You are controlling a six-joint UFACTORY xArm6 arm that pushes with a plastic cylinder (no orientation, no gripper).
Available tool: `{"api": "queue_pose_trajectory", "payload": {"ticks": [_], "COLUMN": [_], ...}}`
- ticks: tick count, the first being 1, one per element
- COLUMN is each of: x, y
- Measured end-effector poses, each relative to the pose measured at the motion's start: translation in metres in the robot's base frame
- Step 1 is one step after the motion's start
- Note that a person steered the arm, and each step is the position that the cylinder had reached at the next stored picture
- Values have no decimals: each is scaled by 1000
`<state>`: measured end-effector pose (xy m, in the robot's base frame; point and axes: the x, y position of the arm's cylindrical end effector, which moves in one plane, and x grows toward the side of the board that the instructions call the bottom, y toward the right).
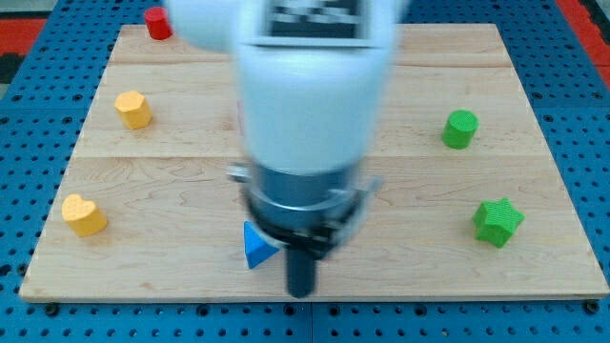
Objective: Push the yellow heart upwards
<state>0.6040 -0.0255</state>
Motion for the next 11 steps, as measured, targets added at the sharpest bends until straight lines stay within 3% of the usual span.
{"api": "queue_pose_trajectory", "payload": {"ticks": [1,3,5,7,9,11], "x": [-38,-38,-109,-128,-236,-305], "y": [-39,-97,-34,45,59,45]}}
